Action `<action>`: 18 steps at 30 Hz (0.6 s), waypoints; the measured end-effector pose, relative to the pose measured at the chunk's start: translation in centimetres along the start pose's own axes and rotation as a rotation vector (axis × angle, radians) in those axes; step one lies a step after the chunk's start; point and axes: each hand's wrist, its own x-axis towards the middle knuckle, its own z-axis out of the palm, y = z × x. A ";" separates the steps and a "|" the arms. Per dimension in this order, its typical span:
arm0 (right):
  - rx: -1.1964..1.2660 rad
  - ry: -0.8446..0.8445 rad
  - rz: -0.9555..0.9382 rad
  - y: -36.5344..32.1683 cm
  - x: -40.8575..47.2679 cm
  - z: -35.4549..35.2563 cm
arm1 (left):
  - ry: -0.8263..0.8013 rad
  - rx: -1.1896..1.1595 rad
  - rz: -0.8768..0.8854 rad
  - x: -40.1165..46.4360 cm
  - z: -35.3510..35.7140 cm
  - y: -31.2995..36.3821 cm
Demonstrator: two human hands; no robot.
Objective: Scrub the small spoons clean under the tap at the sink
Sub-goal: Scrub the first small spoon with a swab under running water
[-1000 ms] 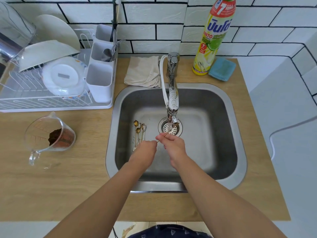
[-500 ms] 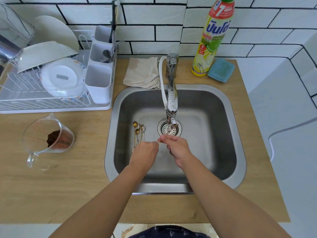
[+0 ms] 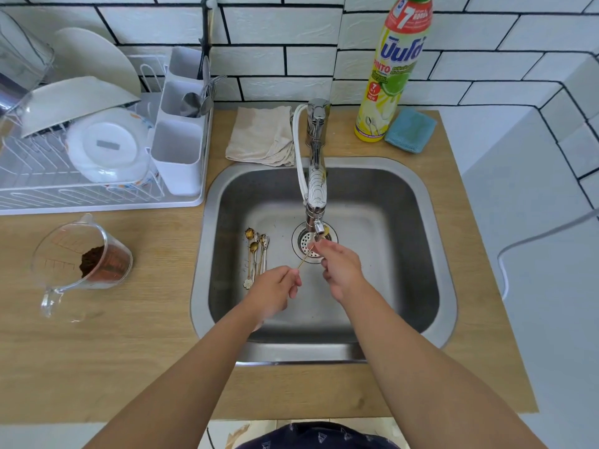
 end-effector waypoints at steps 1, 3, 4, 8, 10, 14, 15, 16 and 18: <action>-0.062 -0.029 0.001 0.1 -0.2 0.1 | -0.011 -0.054 -0.020 -0.1 0.0 0.1; -0.212 -0.149 0.018 0.8 -0.9 0.5 | -0.018 -0.117 -0.045 -0.2 -0.1 0.3; -0.256 -0.193 0.025 1.1 -1.2 0.6 | -0.018 -0.115 -0.049 -0.3 -0.2 0.3; -0.105 -0.049 0.004 0.2 -0.5 0.3 | -0.018 -0.021 -0.043 -0.4 -0.2 0.5; -0.064 0.001 0.008 0.2 -0.3 0.2 | -0.018 0.017 -0.040 -0.4 -0.2 0.5; -0.286 -0.205 0.047 1.3 -1.4 0.7 | -0.031 0.041 -0.043 -0.5 -0.2 0.3; -0.285 -0.190 0.034 1.0 -1.3 0.6 | -0.038 0.027 -0.044 -0.6 -0.2 0.2; -0.247 -0.135 0.017 0.7 -1.0 0.4 | -0.039 0.008 -0.044 -0.6 -0.1 0.2; -0.100 -0.014 0.002 0.3 -0.2 0.0 | -0.035 -0.019 -0.056 -0.6 -0.1 0.4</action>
